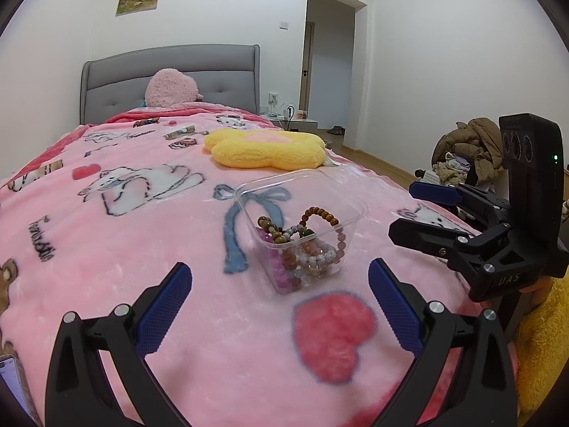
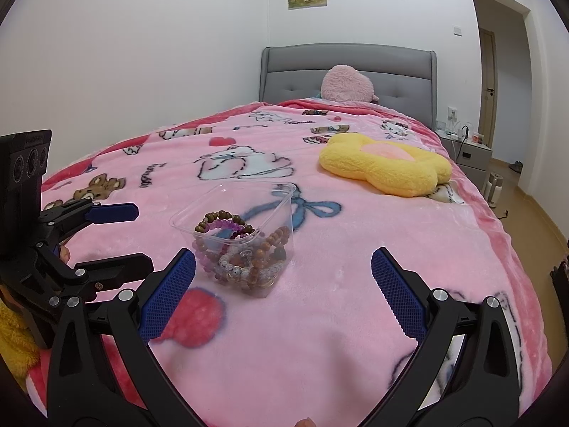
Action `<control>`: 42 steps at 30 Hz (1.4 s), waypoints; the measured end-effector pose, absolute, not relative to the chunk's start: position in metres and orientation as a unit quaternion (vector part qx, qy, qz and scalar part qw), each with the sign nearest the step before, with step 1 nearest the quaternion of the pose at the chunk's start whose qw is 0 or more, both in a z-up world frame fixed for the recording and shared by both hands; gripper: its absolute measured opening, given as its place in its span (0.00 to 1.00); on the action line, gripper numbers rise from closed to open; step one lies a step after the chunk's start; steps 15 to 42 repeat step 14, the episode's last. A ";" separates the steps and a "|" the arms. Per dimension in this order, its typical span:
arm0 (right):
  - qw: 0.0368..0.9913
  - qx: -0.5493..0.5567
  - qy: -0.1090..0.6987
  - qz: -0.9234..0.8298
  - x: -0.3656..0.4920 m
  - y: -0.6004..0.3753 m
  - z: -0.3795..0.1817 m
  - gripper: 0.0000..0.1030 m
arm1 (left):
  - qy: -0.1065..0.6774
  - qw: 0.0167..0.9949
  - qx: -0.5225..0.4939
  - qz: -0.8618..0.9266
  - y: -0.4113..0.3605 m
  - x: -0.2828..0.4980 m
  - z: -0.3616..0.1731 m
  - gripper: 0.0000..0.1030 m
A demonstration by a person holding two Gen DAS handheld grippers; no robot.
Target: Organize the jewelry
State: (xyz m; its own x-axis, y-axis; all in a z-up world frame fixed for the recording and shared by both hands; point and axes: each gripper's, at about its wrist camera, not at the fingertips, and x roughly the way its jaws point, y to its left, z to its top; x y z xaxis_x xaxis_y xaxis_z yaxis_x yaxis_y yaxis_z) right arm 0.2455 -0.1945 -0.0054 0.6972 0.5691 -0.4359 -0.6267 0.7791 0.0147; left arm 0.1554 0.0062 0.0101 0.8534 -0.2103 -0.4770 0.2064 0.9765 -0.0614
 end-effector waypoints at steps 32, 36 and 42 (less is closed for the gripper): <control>0.919 -0.068 0.213 0.326 0.245 -0.194 -0.005 0.92 | 0.248 0.963 -0.005 -0.103 0.007 0.156 0.009 0.95; 0.919 -0.068 0.213 0.326 0.245 -0.194 -0.005 0.92 | 0.248 0.963 -0.005 -0.103 0.007 0.156 0.009 0.95; 0.919 -0.068 0.213 0.326 0.245 -0.194 -0.005 0.92 | 0.248 0.963 -0.005 -0.103 0.007 0.156 0.009 0.95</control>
